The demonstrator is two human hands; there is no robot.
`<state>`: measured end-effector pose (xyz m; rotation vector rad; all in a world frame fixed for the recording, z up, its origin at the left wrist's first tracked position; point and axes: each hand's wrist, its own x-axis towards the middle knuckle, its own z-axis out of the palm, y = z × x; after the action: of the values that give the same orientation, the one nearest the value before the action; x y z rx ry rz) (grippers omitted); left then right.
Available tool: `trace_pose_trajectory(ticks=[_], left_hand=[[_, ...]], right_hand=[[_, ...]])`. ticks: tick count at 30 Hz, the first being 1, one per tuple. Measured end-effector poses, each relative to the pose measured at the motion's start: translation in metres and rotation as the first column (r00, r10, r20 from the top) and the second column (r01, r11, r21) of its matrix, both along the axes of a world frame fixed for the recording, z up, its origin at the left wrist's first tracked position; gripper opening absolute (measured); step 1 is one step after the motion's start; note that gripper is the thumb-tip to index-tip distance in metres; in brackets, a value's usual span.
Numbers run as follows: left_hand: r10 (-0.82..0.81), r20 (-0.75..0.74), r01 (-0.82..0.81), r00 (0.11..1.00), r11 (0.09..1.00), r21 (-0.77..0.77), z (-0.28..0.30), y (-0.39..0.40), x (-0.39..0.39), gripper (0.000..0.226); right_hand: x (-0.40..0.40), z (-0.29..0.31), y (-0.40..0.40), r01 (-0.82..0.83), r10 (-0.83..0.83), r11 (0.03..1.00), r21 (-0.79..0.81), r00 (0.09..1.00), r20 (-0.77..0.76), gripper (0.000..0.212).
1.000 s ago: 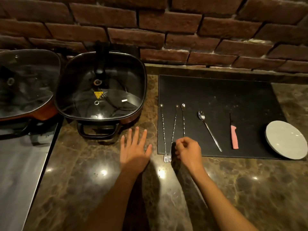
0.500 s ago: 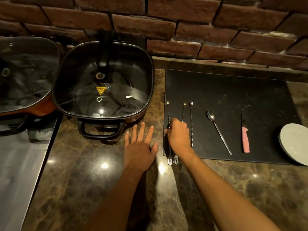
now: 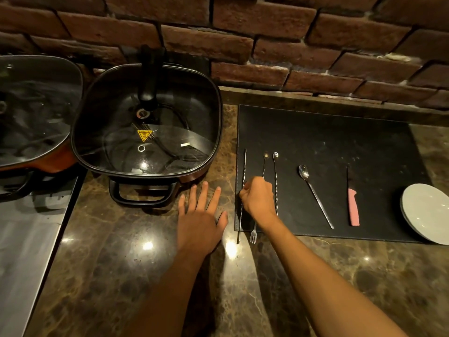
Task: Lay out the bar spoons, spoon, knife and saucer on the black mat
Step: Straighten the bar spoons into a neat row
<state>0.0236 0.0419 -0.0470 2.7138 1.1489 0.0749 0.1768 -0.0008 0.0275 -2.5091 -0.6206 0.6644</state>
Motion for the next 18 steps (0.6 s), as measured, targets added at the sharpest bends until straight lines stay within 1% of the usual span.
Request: trace_pose_trajectory(ticks=[3,5,12,15,18], left_hand=[[-0.004,-0.010,0.004,1.000,1.000,0.013,-0.0007,-0.0003,-0.0006,0.068],[-0.004,-0.015,0.005,1.000,1.000,0.016,-0.0013,-0.0004,-0.0004,0.069],[-0.007,0.002,0.007,1.000,1.000,0.030,-0.0041,-0.0002,-0.0009,0.068],[-0.001,0.008,0.000,1.000,1.000,0.026,-0.0048,-0.0002,-0.0002,0.069],[0.002,0.010,-0.002,1.000,1.000,0.029,-0.0052,0.0000,-0.0004,0.068]], right_hand=[[-0.0003,-0.0016,-0.0024,-0.083,0.088,0.995,-0.050,0.991,0.098,0.011],[0.0005,-0.0015,-0.0034,-0.114,0.123,0.991,-0.070,0.983,0.136,0.011],[0.0031,-0.0001,-0.0033,-0.148,0.165,0.984,-0.099,0.966,0.197,0.011],[0.0037,-0.0001,-0.0031,-0.153,0.171,0.983,-0.103,0.965,0.199,0.009],[0.0028,0.0006,-0.0016,-0.157,0.175,0.982,-0.104,0.965,0.197,0.017]])
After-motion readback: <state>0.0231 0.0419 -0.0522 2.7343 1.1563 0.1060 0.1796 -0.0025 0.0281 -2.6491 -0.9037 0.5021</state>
